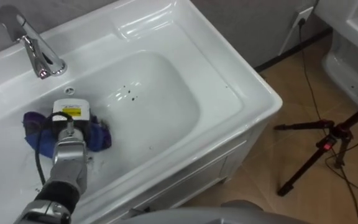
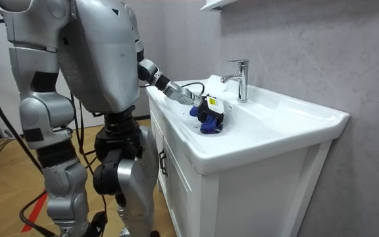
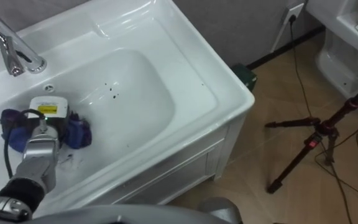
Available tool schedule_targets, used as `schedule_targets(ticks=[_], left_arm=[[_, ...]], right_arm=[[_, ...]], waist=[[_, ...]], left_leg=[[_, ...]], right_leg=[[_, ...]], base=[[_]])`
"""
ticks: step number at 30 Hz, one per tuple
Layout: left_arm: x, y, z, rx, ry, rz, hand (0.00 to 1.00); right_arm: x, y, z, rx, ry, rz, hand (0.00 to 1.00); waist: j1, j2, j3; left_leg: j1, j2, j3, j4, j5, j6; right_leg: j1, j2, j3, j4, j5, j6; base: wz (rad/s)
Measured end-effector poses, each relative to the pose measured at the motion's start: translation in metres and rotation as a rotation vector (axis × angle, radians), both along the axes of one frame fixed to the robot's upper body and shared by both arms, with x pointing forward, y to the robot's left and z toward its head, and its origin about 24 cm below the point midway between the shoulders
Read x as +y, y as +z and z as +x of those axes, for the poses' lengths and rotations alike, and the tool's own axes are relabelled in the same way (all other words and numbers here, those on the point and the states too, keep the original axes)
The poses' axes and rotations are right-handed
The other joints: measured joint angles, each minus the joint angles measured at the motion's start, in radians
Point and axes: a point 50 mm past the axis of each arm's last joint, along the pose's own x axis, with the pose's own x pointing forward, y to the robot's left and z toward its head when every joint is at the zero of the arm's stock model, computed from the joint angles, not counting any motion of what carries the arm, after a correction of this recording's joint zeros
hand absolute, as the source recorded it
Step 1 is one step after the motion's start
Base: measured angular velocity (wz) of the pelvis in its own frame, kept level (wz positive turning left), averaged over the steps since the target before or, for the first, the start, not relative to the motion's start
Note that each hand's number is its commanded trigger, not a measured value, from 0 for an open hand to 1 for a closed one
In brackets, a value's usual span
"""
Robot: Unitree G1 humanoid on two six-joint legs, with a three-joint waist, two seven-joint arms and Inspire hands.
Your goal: Wipe basin
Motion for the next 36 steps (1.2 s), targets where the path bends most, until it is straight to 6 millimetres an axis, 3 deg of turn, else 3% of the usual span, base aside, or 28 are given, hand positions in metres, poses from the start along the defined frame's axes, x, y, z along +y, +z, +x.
schedule_targets(ticks=[7, 12, 15, 24, 28, 36], left_arm=[[0.040, 0.002, -0.014, 0.019, 0.209, -0.043, 1.00], [0.056, 0.005, -0.023, 0.035, 0.294, -0.060, 1.00], [0.060, 0.005, -0.026, 0.036, 0.316, -0.069, 1.00], [0.067, 0.005, -0.028, 0.054, 0.392, -0.115, 1.00], [0.069, 0.004, -0.031, 0.051, 0.446, -0.172, 1.00], [0.067, -0.002, -0.036, 0.006, 0.582, -0.357, 1.00]], right_arm=[[-0.010, 0.003, -0.010, 0.025, -0.001, -0.026, 0.00], [-0.014, 0.005, -0.020, 0.043, -0.018, -0.036, 0.00], [-0.016, 0.005, -0.023, 0.047, -0.033, -0.035, 0.00], [-0.019, 0.006, -0.016, 0.027, -0.045, -0.045, 0.00], [-0.021, 0.007, -0.013, 0.028, -0.032, -0.062, 0.00], [-0.022, 0.007, -0.006, 0.006, -0.029, -0.078, 0.00]], waist=[[0.029, 0.010, 0.0009], [0.051, 0.010, 0.0012], [0.054, 0.010, 0.0014], [0.079, 0.014, 0.0011], [0.083, 0.018, 0.0012], [0.101, 0.036, 0.0008]], left_leg=[[-0.013, 0.019, -0.004, 0.036, -0.002, -0.010], [-0.018, 0.027, -0.011, 0.055, -0.005, -0.013], [-0.012, 0.026, -0.032, 0.055, -0.011, -0.024], [0.001, 0.029, -0.042, 0.059, -0.009, -0.029], [0.003, 0.022, -0.111, 0.059, -0.009, -0.030], [0.016, 0.016, -0.118, 0.046, 0.000, -0.044]], right_leg=[[0.001, 0.012, 0.009, -0.002, 0.003, -0.015], [0.005, 0.018, 0.008, -0.003, 0.001, -0.025], [0.026, 0.025, -0.001, -0.012, -0.002, -0.030], [0.033, 0.028, -0.006, 0.000, -0.016, -0.045], [0.040, 0.028, -0.016, 0.010, -0.026, -0.050], [0.044, 0.024, -0.021, 0.020, -0.035, -0.054]], base=[[-0.06], [-0.01], [0.07], [0.00], [0.07], [0.01]])
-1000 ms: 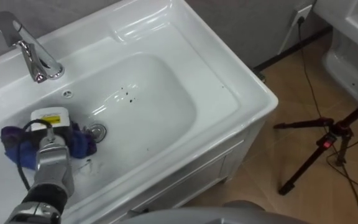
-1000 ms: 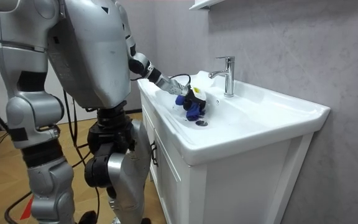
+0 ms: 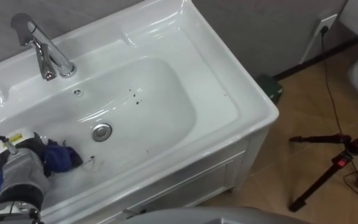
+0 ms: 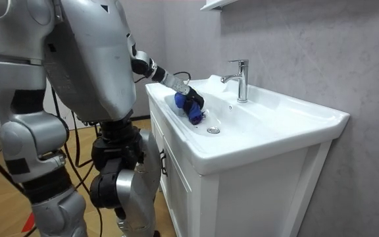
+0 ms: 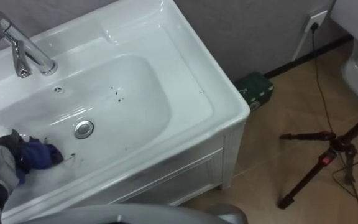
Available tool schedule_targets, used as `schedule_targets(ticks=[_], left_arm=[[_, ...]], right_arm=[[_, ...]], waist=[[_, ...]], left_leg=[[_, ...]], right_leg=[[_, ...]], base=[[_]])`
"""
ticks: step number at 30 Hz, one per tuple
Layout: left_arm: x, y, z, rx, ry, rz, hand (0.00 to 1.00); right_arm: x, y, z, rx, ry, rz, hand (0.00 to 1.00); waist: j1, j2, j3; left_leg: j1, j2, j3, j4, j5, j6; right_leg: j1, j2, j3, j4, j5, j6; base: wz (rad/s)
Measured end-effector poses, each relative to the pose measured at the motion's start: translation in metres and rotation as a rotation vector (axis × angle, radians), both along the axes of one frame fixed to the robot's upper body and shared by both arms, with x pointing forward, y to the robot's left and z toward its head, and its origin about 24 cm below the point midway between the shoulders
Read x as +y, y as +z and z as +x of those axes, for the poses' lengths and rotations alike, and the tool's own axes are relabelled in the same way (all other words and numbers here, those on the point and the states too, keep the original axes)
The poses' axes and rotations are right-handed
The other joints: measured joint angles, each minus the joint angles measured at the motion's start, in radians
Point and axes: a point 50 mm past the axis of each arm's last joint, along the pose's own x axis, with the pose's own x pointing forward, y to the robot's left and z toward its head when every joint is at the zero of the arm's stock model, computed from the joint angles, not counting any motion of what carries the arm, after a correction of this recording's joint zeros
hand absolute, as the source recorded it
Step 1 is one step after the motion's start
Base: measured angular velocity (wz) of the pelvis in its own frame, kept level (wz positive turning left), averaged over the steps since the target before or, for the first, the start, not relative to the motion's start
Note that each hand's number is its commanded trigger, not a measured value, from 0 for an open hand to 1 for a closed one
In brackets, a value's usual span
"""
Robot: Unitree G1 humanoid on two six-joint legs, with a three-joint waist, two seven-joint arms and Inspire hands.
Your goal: Wipe basin
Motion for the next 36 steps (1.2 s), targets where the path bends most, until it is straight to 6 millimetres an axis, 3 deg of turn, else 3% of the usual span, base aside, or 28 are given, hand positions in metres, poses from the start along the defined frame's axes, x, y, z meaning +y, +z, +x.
schedule_targets(ticks=[7, 13, 15, 21, 24, 33, 36], left_arm=[[-0.007, -0.003, 0.002, -0.081, 0.139, -0.232, 1.00], [-0.024, -0.004, 0.008, -0.170, 0.133, -0.375, 1.00], [-0.030, -0.004, 0.010, -0.199, 0.135, -0.415, 1.00], [-0.056, 0.001, 0.026, -0.269, 0.057, -0.509, 1.00], [-0.069, 0.002, 0.033, -0.270, -0.001, -0.533, 1.00], [-0.091, 0.007, 0.044, -0.242, -0.096, -0.586, 1.00], [-0.110, 0.012, 0.054, -0.252, -0.155, -0.617, 1.00]], right_arm=[[0.003, -0.001, 0.006, -0.003, 0.036, 0.007, 0.00], [0.004, -0.001, 0.007, -0.005, 0.047, 0.021, 0.00], [0.006, -0.002, 0.007, 0.001, 0.054, 0.024, 0.00], [0.012, -0.004, 0.006, 0.010, 0.077, 0.045, 0.00], [0.017, -0.006, 0.005, 0.016, 0.086, 0.055, 0.00], [0.029, -0.010, 0.001, 0.042, 0.068, 0.107, 0.00], [0.029, -0.010, 0.002, 0.039, 0.066, 0.107, 0.00]], waist=[[0.009, -0.001, -0.0001], [0.007, -0.006, 0.0003], [0.014, -0.019, 0.0014], [0.030, -0.050, 0.0089], [0.026, -0.060, 0.0076], [-0.015, -0.059, 0.0083], [-0.033, -0.056, 0.0132]], left_leg=[[0.008, -0.011, -0.009, -0.018, 0.008, -0.005], [0.007, -0.018, -0.009, -0.044, 0.010, -0.006], [0.013, -0.029, -0.010, -0.059, 0.024, -0.002], [0.000, -0.045, -0.040, -0.052, 0.023, -0.001], [-0.007, -0.049, -0.047, -0.049, 0.022, 0.001], [-0.010, -0.063, -0.044, -0.053, 0.024, 0.004], [-0.019, -0.062, -0.043, -0.052, 0.024, 0.004]], right_leg=[[0.001, -0.011, -0.015, 0.014, -0.013, 0.003], [-0.001, -0.019, -0.047, 0.011, -0.017, 0.010], [-0.001, -0.029, -0.050, 0.015, -0.021, 0.016], [-0.003, -0.049, -0.075, 0.021, -0.029, 0.030], [-0.003, -0.058, -0.086, 0.022, -0.032, 0.037], [-0.012, -0.069, -0.073, 0.022, -0.035, 0.050], [-0.021, -0.069, -0.065, 0.022, -0.034, 0.053]], base=[[0.07], [0.17], [0.11], [0.15], [0.13], [-0.02], [0.00]])
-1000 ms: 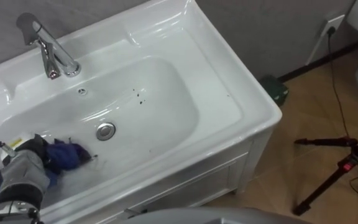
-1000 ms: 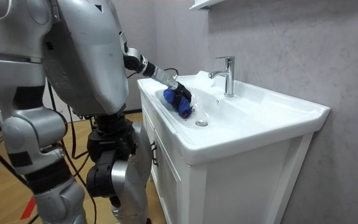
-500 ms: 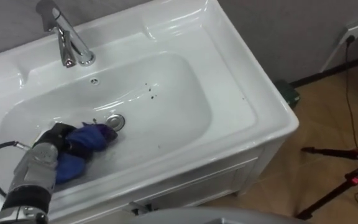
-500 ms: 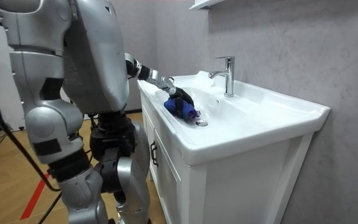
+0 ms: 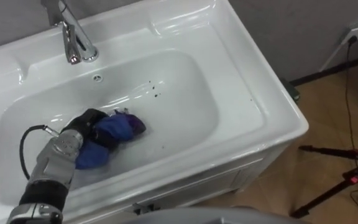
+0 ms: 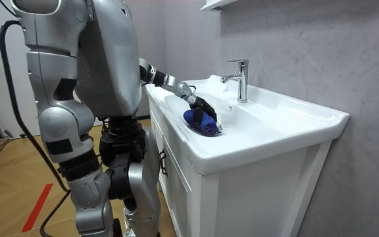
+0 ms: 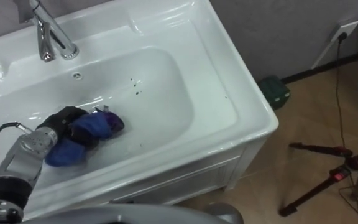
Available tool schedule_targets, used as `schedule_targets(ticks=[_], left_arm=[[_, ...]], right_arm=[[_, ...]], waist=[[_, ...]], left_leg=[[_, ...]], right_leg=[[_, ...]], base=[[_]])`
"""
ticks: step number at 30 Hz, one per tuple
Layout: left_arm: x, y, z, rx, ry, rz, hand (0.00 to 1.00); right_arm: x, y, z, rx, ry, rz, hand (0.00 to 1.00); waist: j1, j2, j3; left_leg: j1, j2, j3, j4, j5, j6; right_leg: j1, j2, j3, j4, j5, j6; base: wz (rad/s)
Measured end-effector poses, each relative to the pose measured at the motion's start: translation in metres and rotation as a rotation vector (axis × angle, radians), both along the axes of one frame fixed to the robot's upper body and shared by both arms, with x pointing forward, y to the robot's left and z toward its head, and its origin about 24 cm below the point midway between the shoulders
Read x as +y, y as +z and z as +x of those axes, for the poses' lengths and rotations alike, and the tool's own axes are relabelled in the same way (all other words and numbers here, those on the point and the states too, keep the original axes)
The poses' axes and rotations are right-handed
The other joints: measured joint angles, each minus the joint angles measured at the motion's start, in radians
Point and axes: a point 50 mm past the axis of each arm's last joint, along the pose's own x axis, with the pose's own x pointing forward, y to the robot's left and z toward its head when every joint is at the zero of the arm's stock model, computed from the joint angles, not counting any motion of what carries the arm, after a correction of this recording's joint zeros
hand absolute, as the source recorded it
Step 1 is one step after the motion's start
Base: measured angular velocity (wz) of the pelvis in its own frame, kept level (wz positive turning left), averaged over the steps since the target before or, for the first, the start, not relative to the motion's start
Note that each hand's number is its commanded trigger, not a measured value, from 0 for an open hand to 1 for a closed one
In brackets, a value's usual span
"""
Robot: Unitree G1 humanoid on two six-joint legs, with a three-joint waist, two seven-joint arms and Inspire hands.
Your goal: Wipe basin
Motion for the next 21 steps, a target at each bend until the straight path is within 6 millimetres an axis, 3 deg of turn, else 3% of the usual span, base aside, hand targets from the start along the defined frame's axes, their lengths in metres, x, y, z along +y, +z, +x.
schedule_targets(ticks=[4, 15, 21], left_arm=[[-0.019, 0.004, 0.011, 0.004, -0.096, -0.021, 1.00], [-0.035, 0.014, 0.026, -0.013, -0.174, -0.006, 1.00], [-0.040, 0.018, 0.031, -0.013, -0.200, 0.001, 1.00]], right_arm=[[0.001, 0.000, 0.004, -0.010, 0.004, 0.011, 0.00], [0.003, -0.001, 0.007, 0.015, 0.029, 0.045, 0.00], [0.004, 0.000, 0.015, 0.001, 0.039, 0.063, 0.00]], waist=[[-0.025, 0.006, 0.0051], [-0.052, 0.012, 0.0087], [-0.097, 0.023, 0.0150]], left_leg=[[-0.004, 0.003, 0.020, 0.001, 0.001, 0.001], [-0.006, 0.002, 0.025, -0.003, 0.004, 0.005], [-0.014, 0.001, 0.049, 0.003, 0.004, 0.005]], right_leg=[[-0.006, 0.000, 0.007, 0.003, 0.000, 0.000], [-0.013, -0.001, 0.014, 0.003, 0.003, 0.005], [-0.016, -0.008, 0.008, 0.006, 0.003, 0.010]], base=[[-0.02], [-0.01], [0.03]])
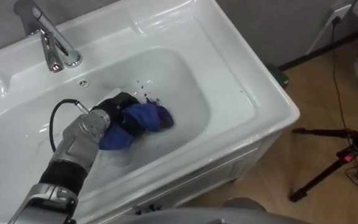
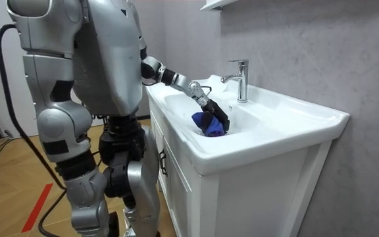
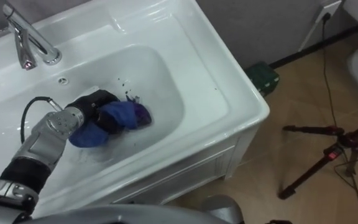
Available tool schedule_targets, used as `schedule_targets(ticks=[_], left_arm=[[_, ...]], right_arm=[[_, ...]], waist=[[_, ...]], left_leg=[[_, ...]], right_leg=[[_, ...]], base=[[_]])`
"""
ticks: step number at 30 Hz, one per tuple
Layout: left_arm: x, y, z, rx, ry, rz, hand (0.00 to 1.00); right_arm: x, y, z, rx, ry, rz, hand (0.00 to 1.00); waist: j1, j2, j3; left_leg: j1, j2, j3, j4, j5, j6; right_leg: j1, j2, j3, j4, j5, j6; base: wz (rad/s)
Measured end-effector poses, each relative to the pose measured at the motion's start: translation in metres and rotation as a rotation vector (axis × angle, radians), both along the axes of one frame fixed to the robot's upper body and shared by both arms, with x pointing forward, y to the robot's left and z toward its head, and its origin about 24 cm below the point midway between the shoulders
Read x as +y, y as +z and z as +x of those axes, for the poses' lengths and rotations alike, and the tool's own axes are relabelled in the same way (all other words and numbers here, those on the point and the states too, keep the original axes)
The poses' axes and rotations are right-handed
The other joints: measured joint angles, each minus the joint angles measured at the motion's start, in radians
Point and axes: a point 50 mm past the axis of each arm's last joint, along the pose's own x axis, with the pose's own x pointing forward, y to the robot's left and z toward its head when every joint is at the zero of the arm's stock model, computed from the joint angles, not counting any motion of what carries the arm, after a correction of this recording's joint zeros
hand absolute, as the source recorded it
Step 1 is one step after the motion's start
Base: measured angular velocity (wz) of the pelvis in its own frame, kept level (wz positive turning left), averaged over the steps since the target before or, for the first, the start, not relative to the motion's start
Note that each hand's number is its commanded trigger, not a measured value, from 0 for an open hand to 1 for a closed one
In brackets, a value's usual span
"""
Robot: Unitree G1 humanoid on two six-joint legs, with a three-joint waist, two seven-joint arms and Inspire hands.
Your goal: Wipe basin
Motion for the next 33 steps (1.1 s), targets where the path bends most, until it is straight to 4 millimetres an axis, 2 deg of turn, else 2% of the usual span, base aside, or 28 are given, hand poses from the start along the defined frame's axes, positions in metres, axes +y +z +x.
schedule_targets(ticks=[6, 14, 17, 19, 21, 23, 26, 27, 29, 31, 33], left_arm=[[-0.009, 0.005, 0.005, -0.017, -0.051, 0.031, 1.00], [-0.011, 0.001, 0.000, -0.035, -0.096, 0.105, 1.00], [-0.008, -0.001, -0.002, -0.049, -0.095, 0.126, 1.00], [-0.005, -0.005, -0.005, -0.065, -0.085, 0.124, 1.00], [-0.003, -0.007, -0.006, -0.085, -0.064, 0.114, 1.00], [0.001, -0.009, -0.009, -0.101, -0.030, 0.103, 1.00], [0.018, -0.014, -0.015, -0.113, 0.056, 0.115, 1.00], [0.028, -0.017, -0.018, -0.112, 0.100, 0.133, 1.00], [0.049, -0.020, -0.024, -0.113, 0.170, 0.185, 1.00], [0.081, -0.024, -0.040, -0.105, 0.294, 0.255, 1.00], [0.100, -0.025, -0.051, -0.112, 0.361, 0.320, 1.00]], right_arm=[[0.001, 0.000, -0.002, 0.018, 0.027, 0.000, 0.00], [0.000, 0.000, 0.003, -0.002, 0.031, -0.006, 0.00], [0.001, 0.000, 0.001, 0.003, 0.028, -0.014, 0.00], [0.002, -0.001, -0.003, 0.010, 0.024, -0.020, 0.00], [0.000, 0.000, -0.003, 0.008, 0.018, -0.027, 0.00], [-0.002, 0.000, -0.003, 0.004, 0.001, -0.032, 0.00], [-0.004, 0.001, -0.005, 0.010, 0.002, -0.045, 0.00], [-0.004, 0.001, -0.006, 0.017, 0.011, -0.048, 0.00], [-0.005, 0.001, -0.008, 0.033, 0.020, -0.053, 0.00], [-0.007, 0.001, -0.014, 0.040, -0.016, -0.054, 0.00], [-0.009, 0.002, -0.017, 0.042, -0.036, -0.056, 0.00]], waist=[[-0.006, 0.000, -0.0001], [0.004, -0.003, -0.0008], [0.019, -0.017, -0.0009], [0.034, -0.038, 0.0001], [0.052, -0.048, 0.0001], [0.059, -0.058, -0.0022], [0.085, -0.060, -0.0038], [0.084, -0.061, -0.0051], [0.089, -0.058, -0.0100], [0.113, -0.060, -0.0166], [0.124, -0.062, -0.0210]], left_leg=[[-0.026, 0.000, -0.002, 0.029, -0.001, 0.001], [-0.019, -0.002, 0.003, 0.031, -0.002, 0.003], [-0.011, -0.002, 0.001, 0.032, -0.003, 0.005], [0.005, 0.000, 0.000, 0.028, -0.003, 0.005], [0.003, 0.002, 0.000, 0.030, -0.003, 0.005], [-0.004, 0.005, -0.001, 0.036, -0.004, 0.006], [-0.008, 0.006, -0.002, 0.038, -0.009, 0.013], [-0.010, 0.007, -0.006, 0.037, -0.009, 0.014], [-0.013, 0.011, -0.014, 0.035, -0.010, 0.015], [-0.011, 0.022, -0.017, 0.034, -0.010, 0.015], [-0.001, 0.025, -0.029, 0.030, -0.010, 0.014]], right_leg=[[-0.007, -0.008, -0.010, 0.001, 0.001, 0.003], [-0.012, -0.011, -0.001, 0.019, -0.004, 0.002], [-0.010, -0.011, 0.001, 0.031, -0.008, 0.000], [0.006, -0.008, 0.002, 0.030, -0.010, -0.002], [0.005, -0.007, 0.001, 0.032, -0.011, -0.003], [-0.001, -0.007, -0.006, 0.032, -0.012, -0.005], [-0.006, 0.001, -0.008, 0.029, -0.008, -0.012], [-0.003, 0.001, -0.020, 0.028, -0.007, -0.014], [0.001, 0.010, -0.024, 0.017, -0.002, -0.018], [0.007, 0.026, -0.019, -0.001, 0.008, -0.031], [0.018, 0.033, -0.020, -0.009, 0.009, -0.037]], base=[[0.05], [-0.04], [-0.03], [0.00], [-0.02], [0.02], [-0.03], [0.13], [0.12], [-0.13], [-0.07]])
